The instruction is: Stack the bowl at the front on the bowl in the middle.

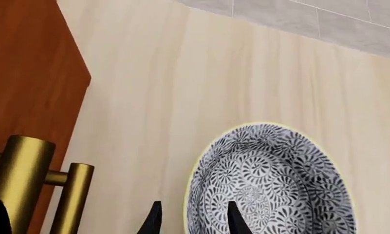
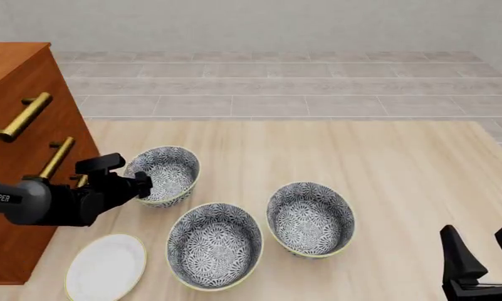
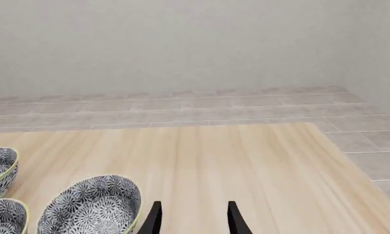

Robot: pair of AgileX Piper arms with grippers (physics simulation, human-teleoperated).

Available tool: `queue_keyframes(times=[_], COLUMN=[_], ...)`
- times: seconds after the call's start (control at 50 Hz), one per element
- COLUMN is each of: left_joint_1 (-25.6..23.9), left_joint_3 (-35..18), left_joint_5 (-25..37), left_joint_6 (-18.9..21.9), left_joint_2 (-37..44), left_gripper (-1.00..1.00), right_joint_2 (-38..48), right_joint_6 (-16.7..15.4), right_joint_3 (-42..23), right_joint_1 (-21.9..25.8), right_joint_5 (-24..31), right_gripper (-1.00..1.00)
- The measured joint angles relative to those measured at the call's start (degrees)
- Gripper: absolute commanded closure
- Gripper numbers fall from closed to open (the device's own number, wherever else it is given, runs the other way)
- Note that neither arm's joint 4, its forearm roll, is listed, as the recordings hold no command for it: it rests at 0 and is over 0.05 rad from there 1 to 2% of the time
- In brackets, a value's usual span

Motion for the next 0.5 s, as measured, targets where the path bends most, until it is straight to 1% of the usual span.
queue_keyframes(times=[0.06, 0.08, 0.5], left_joint_1=[0.0, 0.0, -0.7], left_joint_3=[0.0, 0.1, 0.5], left_joint_5=[-0.2, -0.2, -1.3], left_joint_6=[-0.2, -0.2, -2.0], left_joint_2=[0.0, 0.0, -0.3], left_gripper=[-1.0, 1.0, 1.0], right_joint_2=[0.0, 0.0, -0.1], right_joint_6=[0.0, 0.0, 0.1], right_joint_3=[0.0, 0.0, 0.0], right_joint_1=[0.0, 0.0, -0.1], right_joint_5=[0.0, 0.0, 0.1], right_gripper=[-1.0, -1.0, -1.0])
